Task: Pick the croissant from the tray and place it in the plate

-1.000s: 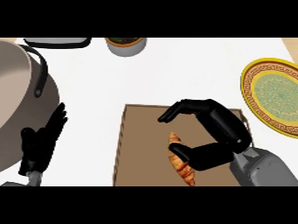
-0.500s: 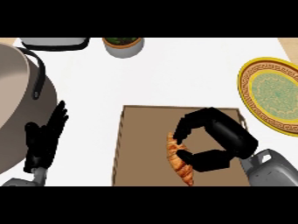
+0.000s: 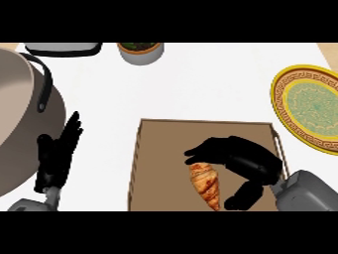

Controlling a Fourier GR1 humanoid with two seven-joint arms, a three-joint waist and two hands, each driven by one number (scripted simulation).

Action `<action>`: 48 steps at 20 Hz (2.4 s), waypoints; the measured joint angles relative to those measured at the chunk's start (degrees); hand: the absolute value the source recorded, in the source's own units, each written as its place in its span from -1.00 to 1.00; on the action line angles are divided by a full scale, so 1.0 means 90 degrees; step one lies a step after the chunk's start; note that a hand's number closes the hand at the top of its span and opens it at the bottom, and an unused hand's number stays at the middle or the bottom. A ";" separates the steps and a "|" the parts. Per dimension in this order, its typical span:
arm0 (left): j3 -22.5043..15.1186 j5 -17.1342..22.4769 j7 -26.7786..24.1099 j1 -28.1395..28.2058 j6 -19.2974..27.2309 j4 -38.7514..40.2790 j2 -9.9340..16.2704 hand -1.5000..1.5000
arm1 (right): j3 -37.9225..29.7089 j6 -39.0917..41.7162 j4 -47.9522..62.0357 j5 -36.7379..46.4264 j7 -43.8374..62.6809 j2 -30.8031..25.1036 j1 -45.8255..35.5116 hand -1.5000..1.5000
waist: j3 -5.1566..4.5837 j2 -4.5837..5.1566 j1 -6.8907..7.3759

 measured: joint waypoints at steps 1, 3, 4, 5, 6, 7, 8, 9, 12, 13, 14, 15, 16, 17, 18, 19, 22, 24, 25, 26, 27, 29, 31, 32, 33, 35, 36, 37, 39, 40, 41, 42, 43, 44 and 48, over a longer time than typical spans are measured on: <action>0.0015 -0.0004 -0.0055 0.0025 -0.0019 0.0044 -0.0003 0.00 | 0.0091 -0.0003 -0.0041 0.0264 0.0139 -0.0017 -0.0137 -1.00 | -0.0002 -0.0002 0.0003; -0.0009 -0.0062 -0.0033 -0.0050 0.0044 0.0099 -0.0097 0.00 | 0.0199 0.0118 -0.0110 0.0674 0.0461 -0.0031 -0.0481 -1.00 | -0.0004 -0.0002 -0.0001; 0.0009 -0.0056 -0.0020 -0.0042 0.0025 0.0095 -0.0082 0.00 | 0.0280 0.0221 -0.0193 0.0864 0.0694 -0.0024 -0.0623 -1.00 | -0.0006 -0.0006 -0.0001; 0.0032 -0.0061 -0.0055 -0.0058 -0.0003 0.0154 -0.0082 0.00 | 0.0359 0.0337 -0.0186 0.1047 0.0870 0.0000 -0.0778 -1.00 | -0.0007 -0.0004 0.0002; 0.0013 -0.0095 -0.0067 -0.0073 0.0006 0.0183 -0.0121 0.00 | 0.0438 0.0476 -0.0222 0.1199 0.1089 0.0065 -0.0908 -1.00 | -0.0007 -0.0003 -0.0001; 0.0031 -0.0098 -0.0065 -0.0075 -0.0001 0.0188 -0.0131 0.00 | 0.0509 0.0642 -0.0299 0.1325 0.1301 0.0098 -0.1000 -1.00 | -0.0007 -0.0004 -0.0006; 0.0054 -0.0081 -0.0025 -0.0073 -0.0029 0.0136 -0.0106 0.00 | 0.0600 0.0866 -0.0342 0.1416 0.1582 0.0189 -0.1127 -1.00 | -0.0008 -0.0008 0.0001; 0.0081 -0.0082 0.0010 -0.0105 -0.0036 0.0140 -0.0094 0.00 | 0.0675 0.1116 -0.0399 0.1482 0.1849 0.0252 -0.1246 -1.00 | -0.0008 -0.0010 -0.0003; 0.0072 -0.0128 -0.0018 -0.0013 -0.0050 0.0078 -0.0107 0.00 | 0.0915 0.1809 -0.0334 0.1644 0.2483 0.0488 -0.1485 -1.00 | -0.0008 -0.0008 0.0011; 0.0099 -0.0117 -0.0013 -0.0006 -0.0076 0.0069 -0.0096 0.00 | 0.0949 0.2061 -0.0246 0.1652 0.2684 0.0613 -0.1594 -1.00 | -0.0008 -0.0005 0.0018; 0.0130 -0.0111 -0.0009 -0.0052 -0.0092 0.0127 -0.0117 0.00 | 0.1003 0.2288 -0.0205 0.1674 0.2855 0.0711 -0.1648 -1.00 | -0.0008 -0.0002 0.0009; 0.0127 -0.0119 -0.0018 -0.0004 -0.0102 0.0075 -0.0132 0.00 | 0.1051 0.2460 -0.0190 0.1718 0.2953 0.0730 -0.1627 -1.00 | -0.0007 -0.0002 0.0005; 0.0129 -0.0145 0.0007 0.0056 -0.0103 0.0003 -0.0123 0.00 | 0.1102 0.2584 -0.0135 0.1787 0.3068 0.0835 -0.1596 -1.00 | -0.0006 -0.0002 0.0005; 0.0164 -0.0150 -0.0018 0.0033 -0.0135 0.0059 -0.0141 0.00 | 0.1110 0.2755 -0.0092 0.1833 0.3148 0.0905 -0.1612 -1.00 | -0.0005 0.0002 -0.0001; 0.0153 -0.0187 -0.0002 0.0067 -0.0127 0.0028 -0.0176 0.00 | 0.1057 0.2918 -0.0102 0.1862 0.3159 0.0874 -0.1593 -1.00 | -0.0003 0.0003 -0.0006; 0.0216 -0.0191 -0.0040 -0.0014 -0.0158 0.0151 -0.0204 0.00 | 0.1097 0.3033 -0.0151 0.1940 0.3285 0.0943 -0.1517 -1.00 | -0.0004 0.0003 -0.0021; 0.0284 -0.0310 0.0033 -0.0115 -0.0154 0.0205 -0.0295 0.00 | 0.1021 0.3224 0.0175 0.2232 0.3370 0.1302 -0.1535 -1.00 | -0.0002 0.0009 -0.0016; 0.0350 -0.0344 0.0073 -0.0147 -0.0236 0.0230 -0.0345 0.00 | 0.0840 0.3471 0.0203 0.2356 0.3329 0.1391 -0.1538 -1.00 | -0.0001 0.0010 -0.0020; 0.0374 -0.0395 0.0112 -0.0175 -0.0243 0.0220 -0.0375 0.00 | 0.0793 0.3559 0.0163 0.2449 0.3318 0.1417 -0.1467 -1.00 | 0.0000 0.0010 -0.0023; 0.0372 -0.0443 0.0130 -0.0151 -0.0251 0.0189 -0.0418 0.00 | 0.0774 0.3578 0.0237 0.2561 0.3238 0.1456 -0.1418 -1.00 | 0.0000 0.0009 -0.0021; 0.0371 -0.0497 0.0181 -0.0113 -0.0244 0.0114 -0.0451 0.00 | 0.0769 0.3575 0.0268 0.2693 0.3181 0.1493 -0.1341 -1.00 | 0.0000 0.0009 -0.0020; 0.0439 -0.0577 0.0099 -0.0079 -0.0290 0.0177 -0.0517 0.00 | 0.0720 0.3630 0.0288 0.2908 0.3042 0.1550 -0.1213 -1.00 | 0.0001 0.0010 -0.0023; 0.0475 -0.0648 0.0098 -0.0035 -0.0315 0.0117 -0.0573 0.00 | 0.0721 0.3642 0.0389 0.3131 0.2909 0.1648 -0.1148 -1.00 | 0.0001 0.0010 -0.0019; 0.0527 -0.0667 0.0081 -0.0023 -0.0372 0.0149 -0.0575 0.00 | 0.0681 0.3668 0.0413 0.3234 0.2820 0.1664 -0.1111 -1.00 | 0.0001 0.0011 -0.0020; 0.0586 -0.0682 0.0034 -0.0006 -0.0412 0.0192 -0.0594 0.00 | 0.0654 0.3698 0.0408 0.3339 0.2773 0.1685 -0.1044 -1.00 | 0.0001 0.0011 -0.0022; 0.0664 -0.0720 0.0085 -0.0039 -0.0491 0.0165 -0.0613 0.00 | 0.0597 0.3689 0.0570 0.3552 0.2617 0.1764 -0.1003 -1.00 | 0.0001 0.0011 -0.0021; 0.0667 -0.0750 0.0159 0.0014 -0.0500 0.0057 -0.0633 0.00 | 0.0536 0.3689 0.0628 0.3642 0.2522 0.1769 -0.0992 -1.00 | 0.0001 0.0011 -0.0018; 0.0721 -0.0752 0.0107 0.0023 -0.0555 0.0112 -0.0653 0.00 | 0.0526 0.3699 0.0567 0.3736 0.2490 0.1768 -0.0881 -1.00 | 0.0001 0.0011 -0.0022; 0.0748 -0.0833 0.0274 -0.0020 -0.0556 0.0001 -0.0704 0.00 | 0.0471 0.3680 0.0620 0.3912 0.2389 0.1831 -0.0765 -1.00 | 0.0002 0.0010 -0.0024; 0.0792 -0.0851 0.0208 -0.0055 -0.0595 0.0095 -0.0736 0.00 | 0.0472 0.3652 0.0729 0.4018 0.2373 0.1945 -0.0750 -1.00 | 0.0001 0.0011 -0.0025; 0.0826 -0.0878 0.0156 -0.0116 -0.0631 0.0229 -0.0781 0.00 | 0.0471 0.3631 0.0804 0.4118 0.2338 0.2025 -0.0724 -1.00 | 0.0001 0.0012 -0.0026; 0.0818 -0.0915 0.0190 -0.0091 -0.0639 0.0175 -0.0816 0.00 | 0.0510 0.3570 0.0857 0.4235 0.2320 0.2092 -0.0648 -1.00 | 0.0001 0.0012 -0.0025; 0.0843 -0.0907 0.0288 -0.0036 -0.0705 0.0009 -0.0760 0.00 | 0.0474 0.3527 0.0942 0.4309 0.2236 0.2072 -0.0639 -1.00 | 0.0001 0.0011 -0.0019; 0.0907 -0.0912 0.0306 -0.0004 -0.0738 -0.0024 -0.0741 0.00 | 0.0434 0.3571 0.0978 0.4385 0.2188 0.2100 -0.0644 -1.00 | 0.0002 0.0011 -0.0019; 0.0918 -0.1051 0.0277 0.0105 -0.0779 -0.0105 -0.0876 0.00 | 0.0313 0.3517 0.1051 0.4686 0.1780 0.2026 -0.0639 1.00 | 0.0004 0.0003 -0.0015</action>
